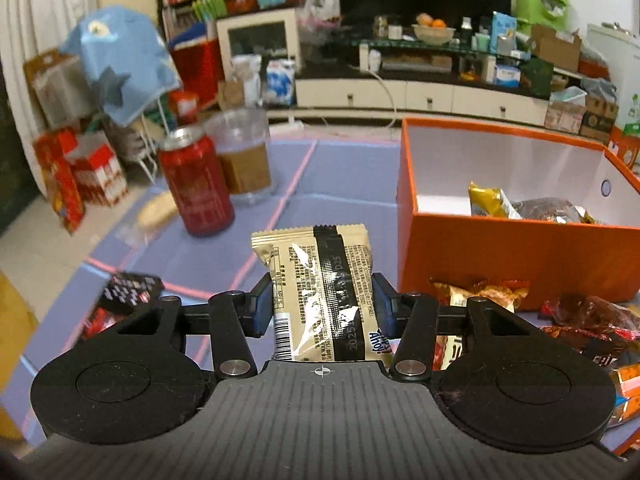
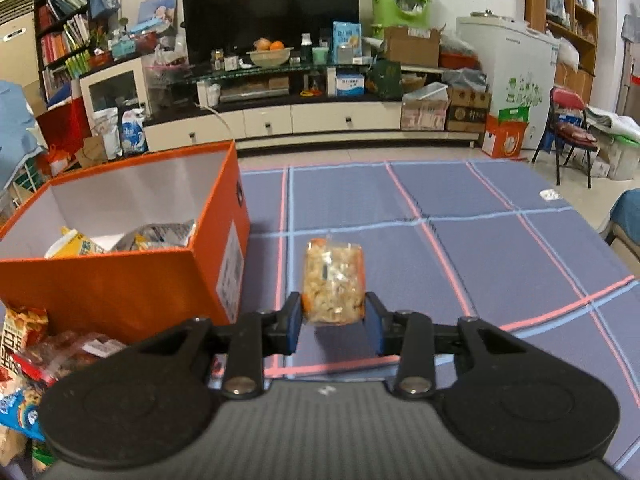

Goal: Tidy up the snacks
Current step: 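Carry the beige packet and cracker packet over the orange box with both tools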

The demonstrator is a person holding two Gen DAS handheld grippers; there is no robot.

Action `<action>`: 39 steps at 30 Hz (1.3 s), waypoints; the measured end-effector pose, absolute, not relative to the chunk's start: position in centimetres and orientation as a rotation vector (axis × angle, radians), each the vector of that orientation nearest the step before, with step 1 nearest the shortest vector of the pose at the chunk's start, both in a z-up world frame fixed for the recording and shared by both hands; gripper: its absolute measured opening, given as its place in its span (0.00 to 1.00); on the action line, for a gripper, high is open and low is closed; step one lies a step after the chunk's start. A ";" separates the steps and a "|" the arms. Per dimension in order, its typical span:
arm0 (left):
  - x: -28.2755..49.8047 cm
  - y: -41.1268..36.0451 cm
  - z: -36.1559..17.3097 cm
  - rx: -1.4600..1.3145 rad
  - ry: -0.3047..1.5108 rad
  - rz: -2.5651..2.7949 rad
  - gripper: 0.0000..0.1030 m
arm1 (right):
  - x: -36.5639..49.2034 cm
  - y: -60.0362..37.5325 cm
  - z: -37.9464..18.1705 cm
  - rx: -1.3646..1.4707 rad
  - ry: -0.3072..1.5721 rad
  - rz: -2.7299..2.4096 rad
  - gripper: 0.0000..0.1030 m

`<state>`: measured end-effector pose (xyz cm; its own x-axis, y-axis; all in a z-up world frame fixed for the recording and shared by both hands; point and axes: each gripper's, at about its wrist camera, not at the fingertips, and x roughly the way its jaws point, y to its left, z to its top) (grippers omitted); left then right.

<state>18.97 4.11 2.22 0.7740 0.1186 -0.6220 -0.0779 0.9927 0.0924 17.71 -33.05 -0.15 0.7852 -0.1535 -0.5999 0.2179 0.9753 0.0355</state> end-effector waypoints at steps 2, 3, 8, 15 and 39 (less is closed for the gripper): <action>18.8 3.9 2.6 0.080 0.664 0.113 0.15 | 17.6 -33.0 0.2 0.100 0.630 -0.203 0.39; 18.7 3.9 2.7 0.081 0.660 0.114 0.15 | 17.5 -33.1 0.4 0.095 0.625 -0.206 0.39; 18.6 4.0 2.9 0.077 0.657 0.119 0.15 | 16.8 -33.2 1.1 0.092 0.607 -0.215 0.38; 18.4 3.8 3.3 0.079 0.643 0.123 0.15 | 15.5 -32.9 3.4 0.086 0.520 -0.186 0.38; 18.4 0.3 8.1 -0.006 0.561 0.002 0.15 | 14.1 -29.7 8.6 0.224 0.434 0.063 0.38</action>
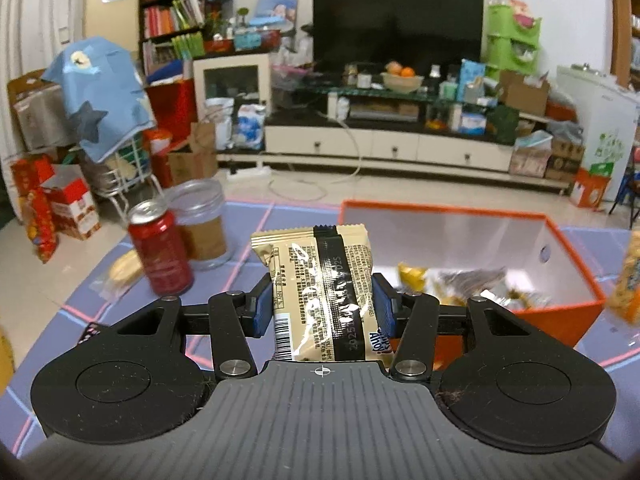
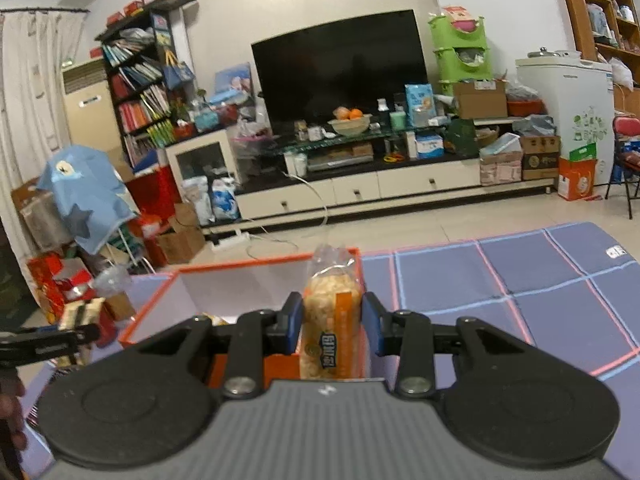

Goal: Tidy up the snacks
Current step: 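Carry the beige packet and cracker packet over the orange box with both tools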

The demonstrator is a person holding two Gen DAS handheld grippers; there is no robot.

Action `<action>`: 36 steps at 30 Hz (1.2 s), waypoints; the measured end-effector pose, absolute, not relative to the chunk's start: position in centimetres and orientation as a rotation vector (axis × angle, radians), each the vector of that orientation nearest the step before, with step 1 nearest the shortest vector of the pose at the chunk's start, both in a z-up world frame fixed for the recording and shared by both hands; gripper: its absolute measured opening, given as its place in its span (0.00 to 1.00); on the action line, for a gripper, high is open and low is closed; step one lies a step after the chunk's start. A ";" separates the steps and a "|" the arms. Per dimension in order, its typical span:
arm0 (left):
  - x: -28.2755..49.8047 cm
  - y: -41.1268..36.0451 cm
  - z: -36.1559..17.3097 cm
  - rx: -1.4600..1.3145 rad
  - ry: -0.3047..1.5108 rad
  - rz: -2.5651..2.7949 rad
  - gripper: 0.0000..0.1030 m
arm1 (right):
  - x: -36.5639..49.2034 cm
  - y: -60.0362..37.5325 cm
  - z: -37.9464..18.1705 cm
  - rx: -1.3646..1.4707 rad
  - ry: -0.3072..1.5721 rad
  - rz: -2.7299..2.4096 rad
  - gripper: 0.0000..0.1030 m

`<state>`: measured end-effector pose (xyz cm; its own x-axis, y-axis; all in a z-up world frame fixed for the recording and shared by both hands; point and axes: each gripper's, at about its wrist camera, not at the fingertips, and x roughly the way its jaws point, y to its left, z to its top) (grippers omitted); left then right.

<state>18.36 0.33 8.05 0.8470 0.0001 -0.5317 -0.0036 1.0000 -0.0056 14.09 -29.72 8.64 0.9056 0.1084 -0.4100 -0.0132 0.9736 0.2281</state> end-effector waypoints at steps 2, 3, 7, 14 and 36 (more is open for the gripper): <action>18.9 -0.7 8.6 -0.006 0.556 -0.011 0.15 | 14.4 -29.2 9.1 0.227 0.428 0.078 0.38; 19.2 -1.3 9.0 -0.008 0.551 -0.019 0.15 | 14.6 -29.0 9.3 0.224 0.426 0.083 0.38; 20.9 -3.5 9.9 0.013 0.535 -0.047 0.15 | 15.9 -27.7 10.2 0.212 0.410 0.097 0.38; 24.1 -6.4 10.0 0.037 0.547 -0.066 0.15 | 19.6 -25.8 10.7 0.152 0.388 0.098 0.38; 27.6 -8.1 8.0 0.047 0.580 -0.048 0.15 | 23.4 -25.4 8.5 0.140 0.419 0.097 0.38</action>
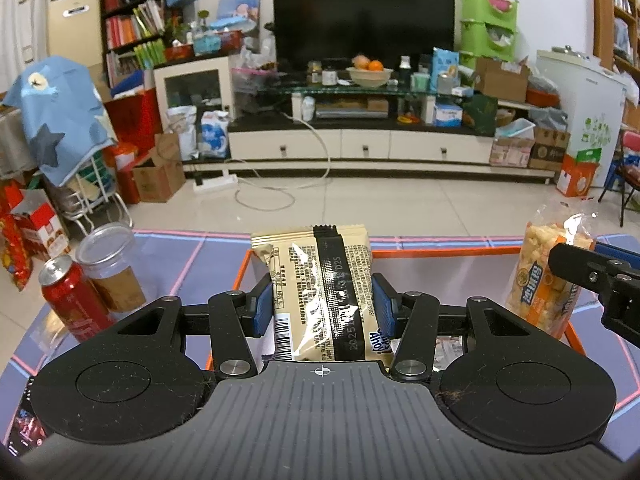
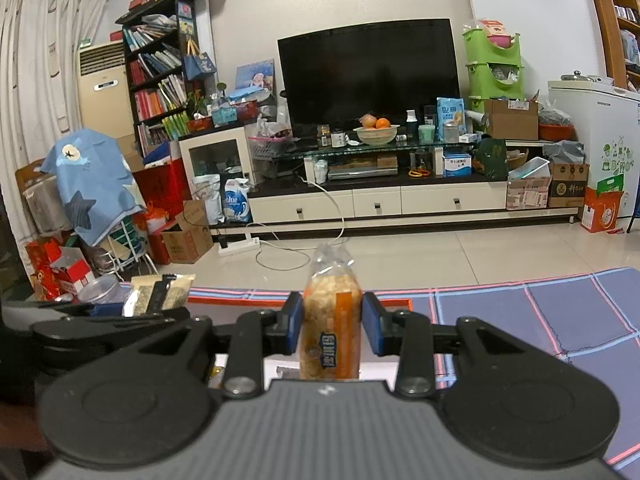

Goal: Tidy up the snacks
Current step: 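Carry the beige packet and cracker packet over the orange box with both tools, then open both tools to drop the packets into the orange box, then grasp the white bag with orange print with the left tool while the right tool grasps the brown bar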

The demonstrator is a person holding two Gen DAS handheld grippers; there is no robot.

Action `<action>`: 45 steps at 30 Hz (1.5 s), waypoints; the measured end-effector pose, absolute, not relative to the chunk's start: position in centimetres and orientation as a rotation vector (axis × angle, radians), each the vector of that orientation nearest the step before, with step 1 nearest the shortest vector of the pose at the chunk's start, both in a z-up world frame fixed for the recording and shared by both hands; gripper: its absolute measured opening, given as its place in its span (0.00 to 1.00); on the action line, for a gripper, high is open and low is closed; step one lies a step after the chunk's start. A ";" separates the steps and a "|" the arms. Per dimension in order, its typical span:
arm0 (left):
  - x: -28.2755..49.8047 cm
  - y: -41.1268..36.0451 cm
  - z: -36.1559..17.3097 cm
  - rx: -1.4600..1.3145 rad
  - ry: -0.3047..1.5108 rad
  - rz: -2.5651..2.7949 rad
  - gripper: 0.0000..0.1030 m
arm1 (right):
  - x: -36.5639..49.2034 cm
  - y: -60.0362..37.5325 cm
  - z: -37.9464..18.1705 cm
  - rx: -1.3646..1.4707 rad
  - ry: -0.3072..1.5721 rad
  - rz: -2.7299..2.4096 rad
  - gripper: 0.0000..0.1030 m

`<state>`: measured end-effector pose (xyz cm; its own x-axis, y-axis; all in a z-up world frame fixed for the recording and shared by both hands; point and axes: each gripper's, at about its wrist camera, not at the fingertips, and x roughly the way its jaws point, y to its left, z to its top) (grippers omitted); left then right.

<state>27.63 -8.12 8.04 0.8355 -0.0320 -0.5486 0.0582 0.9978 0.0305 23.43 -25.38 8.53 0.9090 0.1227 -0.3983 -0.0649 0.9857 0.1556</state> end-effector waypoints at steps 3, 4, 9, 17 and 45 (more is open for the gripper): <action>28.0 -7.9 7.6 0.038 0.589 -0.051 0.15 | 23.4 -25.5 8.5 0.142 0.420 0.096 0.38; 28.2 -7.7 7.4 0.032 0.594 -0.048 0.15 | 23.4 -25.5 8.4 0.142 0.421 0.095 0.38; 28.8 -7.0 6.7 0.000 0.621 -0.041 0.15 | 23.8 -25.9 8.2 0.164 0.433 0.083 0.38; 28.9 -7.6 6.4 0.007 0.629 -0.050 0.15 | 24.4 -25.9 7.6 0.174 0.456 0.085 0.38; 16.3 3.0 10.8 -0.106 0.498 -0.031 0.67 | 12.3 -28.5 10.4 0.175 0.349 0.030 0.69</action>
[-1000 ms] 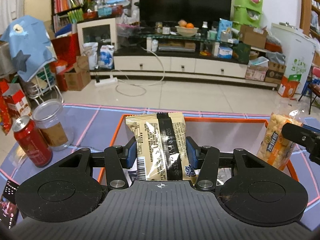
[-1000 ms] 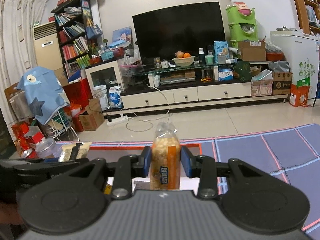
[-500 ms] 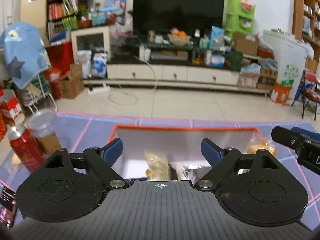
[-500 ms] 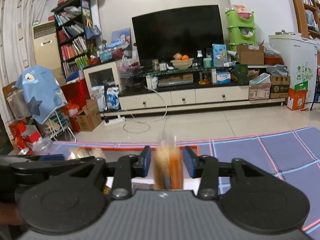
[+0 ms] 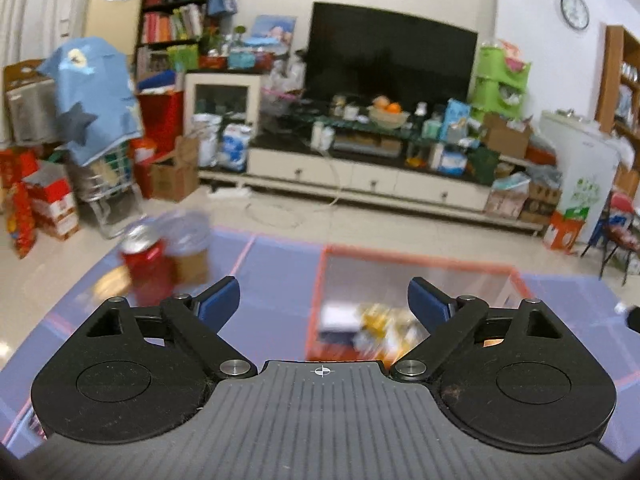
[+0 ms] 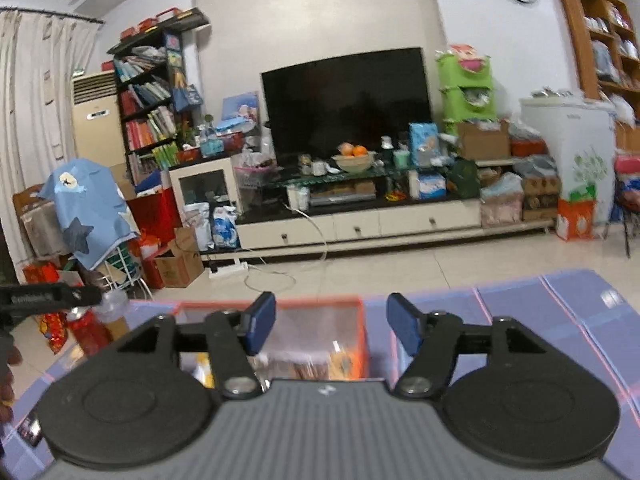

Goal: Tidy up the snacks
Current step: 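Grasp the white bag with orange print with the left tool while the right tool grasps the brown bar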

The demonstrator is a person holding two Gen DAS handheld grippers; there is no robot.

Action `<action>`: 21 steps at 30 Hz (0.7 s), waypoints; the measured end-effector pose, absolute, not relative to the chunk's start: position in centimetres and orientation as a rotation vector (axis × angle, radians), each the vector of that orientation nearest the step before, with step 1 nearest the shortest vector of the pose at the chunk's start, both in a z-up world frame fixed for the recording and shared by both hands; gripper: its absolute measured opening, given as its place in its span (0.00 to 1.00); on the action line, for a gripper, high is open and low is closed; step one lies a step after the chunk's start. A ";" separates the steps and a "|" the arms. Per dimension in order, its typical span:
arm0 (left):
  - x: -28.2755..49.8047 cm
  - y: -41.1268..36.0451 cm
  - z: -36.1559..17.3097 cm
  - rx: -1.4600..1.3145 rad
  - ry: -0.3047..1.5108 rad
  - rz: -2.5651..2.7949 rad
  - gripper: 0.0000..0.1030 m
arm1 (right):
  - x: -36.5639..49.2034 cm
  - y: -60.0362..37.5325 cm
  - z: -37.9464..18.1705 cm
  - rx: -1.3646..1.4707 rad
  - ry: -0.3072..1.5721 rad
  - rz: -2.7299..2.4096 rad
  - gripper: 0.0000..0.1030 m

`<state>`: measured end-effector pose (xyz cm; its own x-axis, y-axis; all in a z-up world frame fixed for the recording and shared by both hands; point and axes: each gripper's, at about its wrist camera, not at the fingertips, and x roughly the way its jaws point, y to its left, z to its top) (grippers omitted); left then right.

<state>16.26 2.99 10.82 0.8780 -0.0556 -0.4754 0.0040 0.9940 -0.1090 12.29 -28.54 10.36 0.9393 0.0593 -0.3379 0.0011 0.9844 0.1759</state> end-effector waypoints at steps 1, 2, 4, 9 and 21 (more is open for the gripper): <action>15.0 3.6 9.8 -0.103 0.513 -0.014 0.67 | 10.9 -28.8 9.4 0.175 0.380 0.023 0.69; 13.8 4.2 8.7 -0.107 0.528 0.003 0.67 | 9.8 -29.0 8.6 0.170 0.409 0.020 0.69; 11.6 5.4 6.6 -0.126 0.575 0.023 0.67 | 7.7 -29.0 7.0 0.159 0.449 0.011 0.69; 10.1 5.8 3.8 -0.084 0.665 -0.022 0.67 | 3.3 -27.3 4.0 0.123 0.563 0.093 0.83; 10.9 3.2 1.7 -0.083 0.740 -0.100 0.70 | 2.8 -21.1 -0.9 -0.043 0.751 0.174 0.74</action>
<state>10.91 3.21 1.74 0.7339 -0.1205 -0.6685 0.0618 0.9919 -0.1109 2.79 -21.08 -0.86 0.7175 0.1422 -0.6819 -0.1727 0.9847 0.0236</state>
